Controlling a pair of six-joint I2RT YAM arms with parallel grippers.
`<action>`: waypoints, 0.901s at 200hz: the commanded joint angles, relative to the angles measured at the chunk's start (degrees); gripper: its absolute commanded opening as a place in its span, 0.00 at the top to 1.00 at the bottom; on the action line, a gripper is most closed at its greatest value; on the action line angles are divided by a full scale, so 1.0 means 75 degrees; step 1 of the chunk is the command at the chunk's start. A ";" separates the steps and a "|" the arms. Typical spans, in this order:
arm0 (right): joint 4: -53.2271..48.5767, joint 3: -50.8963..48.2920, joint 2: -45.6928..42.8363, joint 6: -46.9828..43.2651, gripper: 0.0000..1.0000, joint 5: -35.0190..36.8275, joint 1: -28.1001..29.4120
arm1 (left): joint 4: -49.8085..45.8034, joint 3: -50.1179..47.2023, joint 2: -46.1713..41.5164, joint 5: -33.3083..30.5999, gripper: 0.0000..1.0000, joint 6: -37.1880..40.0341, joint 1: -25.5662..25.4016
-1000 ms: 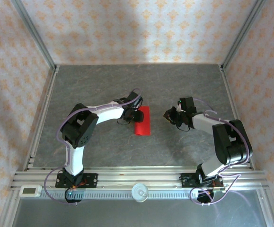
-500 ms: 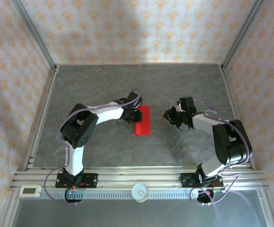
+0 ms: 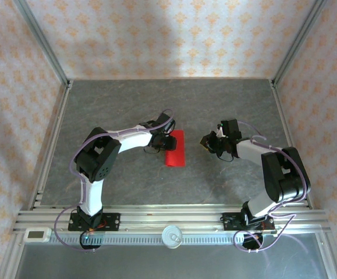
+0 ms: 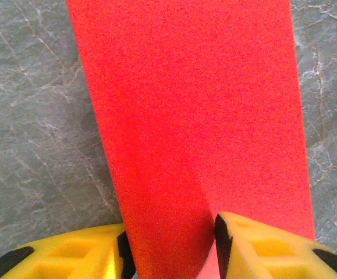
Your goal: Fold a paper plane with a square sheet of paper (pick it up from the middle)
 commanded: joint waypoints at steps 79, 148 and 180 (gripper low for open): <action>0.0020 0.0042 0.0017 -0.0066 0.82 -0.0058 0.0019 | -0.0018 -0.0203 0.0915 -0.1190 0.50 0.0417 0.0288; 0.0077 0.0053 0.0046 -0.0075 0.82 -0.0169 0.0020 | -0.0088 -0.0132 0.0961 -0.1214 0.50 0.0459 0.0290; 0.0161 0.0073 0.0054 -0.0099 0.83 -0.0315 0.0102 | -0.0085 -0.0132 0.0960 -0.1214 0.50 0.0450 0.0280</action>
